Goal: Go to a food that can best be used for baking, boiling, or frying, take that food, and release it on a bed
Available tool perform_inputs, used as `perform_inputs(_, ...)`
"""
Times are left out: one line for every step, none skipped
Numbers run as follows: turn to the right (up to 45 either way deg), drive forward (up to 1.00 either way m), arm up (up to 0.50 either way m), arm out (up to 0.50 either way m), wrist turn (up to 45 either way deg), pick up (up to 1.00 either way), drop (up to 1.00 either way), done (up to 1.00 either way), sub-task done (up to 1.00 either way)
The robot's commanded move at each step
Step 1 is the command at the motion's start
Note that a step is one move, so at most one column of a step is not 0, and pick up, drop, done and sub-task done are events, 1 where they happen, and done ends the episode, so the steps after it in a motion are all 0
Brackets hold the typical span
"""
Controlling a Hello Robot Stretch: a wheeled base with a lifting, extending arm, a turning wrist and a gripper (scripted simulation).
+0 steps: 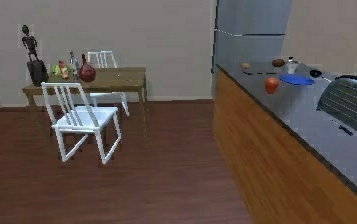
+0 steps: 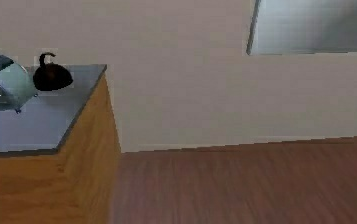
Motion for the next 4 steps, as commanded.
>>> perform_inputs(-3.0,0.00,0.00,0.00,0.0,0.00,0.00,0.00,0.00)
perform_inputs(0.0,1.00,0.00,0.00,0.0,0.00,0.00,0.00,0.00)
perform_inputs(-6.0,0.00,0.00,0.00,0.0,0.00,0.00,0.00,0.00)
perform_inputs(0.0,0.50,0.00,0.00,0.0,0.00,0.00,0.00,0.00)
